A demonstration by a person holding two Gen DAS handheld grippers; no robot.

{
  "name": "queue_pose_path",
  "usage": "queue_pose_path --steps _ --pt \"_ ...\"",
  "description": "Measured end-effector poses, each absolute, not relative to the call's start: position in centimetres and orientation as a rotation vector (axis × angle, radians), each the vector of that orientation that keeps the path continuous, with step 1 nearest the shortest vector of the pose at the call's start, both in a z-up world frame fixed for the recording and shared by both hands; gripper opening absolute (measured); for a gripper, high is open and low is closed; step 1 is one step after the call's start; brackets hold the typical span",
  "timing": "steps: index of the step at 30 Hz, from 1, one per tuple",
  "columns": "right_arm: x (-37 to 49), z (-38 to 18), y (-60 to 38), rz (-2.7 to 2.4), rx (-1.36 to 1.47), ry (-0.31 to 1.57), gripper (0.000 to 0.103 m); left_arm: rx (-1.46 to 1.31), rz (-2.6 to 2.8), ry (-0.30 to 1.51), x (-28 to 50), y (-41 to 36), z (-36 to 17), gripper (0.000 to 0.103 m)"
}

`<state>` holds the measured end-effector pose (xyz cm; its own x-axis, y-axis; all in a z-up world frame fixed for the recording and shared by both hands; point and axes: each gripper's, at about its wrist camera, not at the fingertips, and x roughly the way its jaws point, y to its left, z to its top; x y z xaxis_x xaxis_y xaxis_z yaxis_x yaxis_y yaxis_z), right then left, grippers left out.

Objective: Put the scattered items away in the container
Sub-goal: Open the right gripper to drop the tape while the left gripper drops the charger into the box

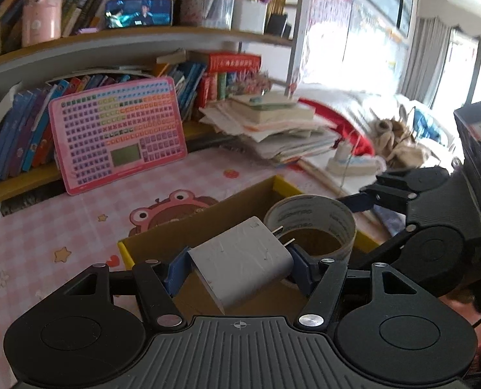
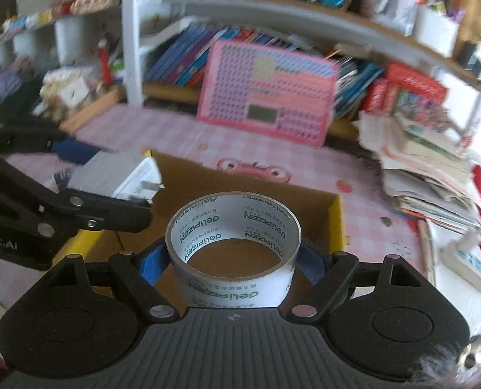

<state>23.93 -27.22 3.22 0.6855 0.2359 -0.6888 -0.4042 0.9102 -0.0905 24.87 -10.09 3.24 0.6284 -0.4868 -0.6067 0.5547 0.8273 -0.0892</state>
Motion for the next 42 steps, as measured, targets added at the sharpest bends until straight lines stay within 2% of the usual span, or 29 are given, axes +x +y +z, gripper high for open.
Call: queue_pose_path --steps 12,18,26,28,30,42 --pt "30.4 -3.5 -25.6 0.574 -0.638 0.911 0.082 0.341 -0.552 0.83 29.7 -15.6 -2.1 0.065" --pt "31.2 -5.0 -25.5 0.609 -0.722 0.933 0.082 0.358 -0.515 0.874 30.3 -16.4 -3.5 0.065" --pt "31.2 -4.9 -25.2 0.622 -0.747 0.926 0.084 0.368 -0.467 0.884 30.2 -16.5 -3.8 0.067" --pt "31.2 -4.6 -25.3 0.618 -0.737 0.921 0.085 0.374 -0.453 0.867 30.0 -16.4 -3.3 0.075" --pt "31.3 -4.2 -25.6 0.611 -0.727 0.914 0.085 0.377 -0.444 0.849 29.8 -16.2 -2.8 0.079" --pt "28.7 -0.2 -28.2 0.568 -0.654 0.797 0.089 0.321 -0.399 0.743 26.1 -14.7 0.9 0.08"
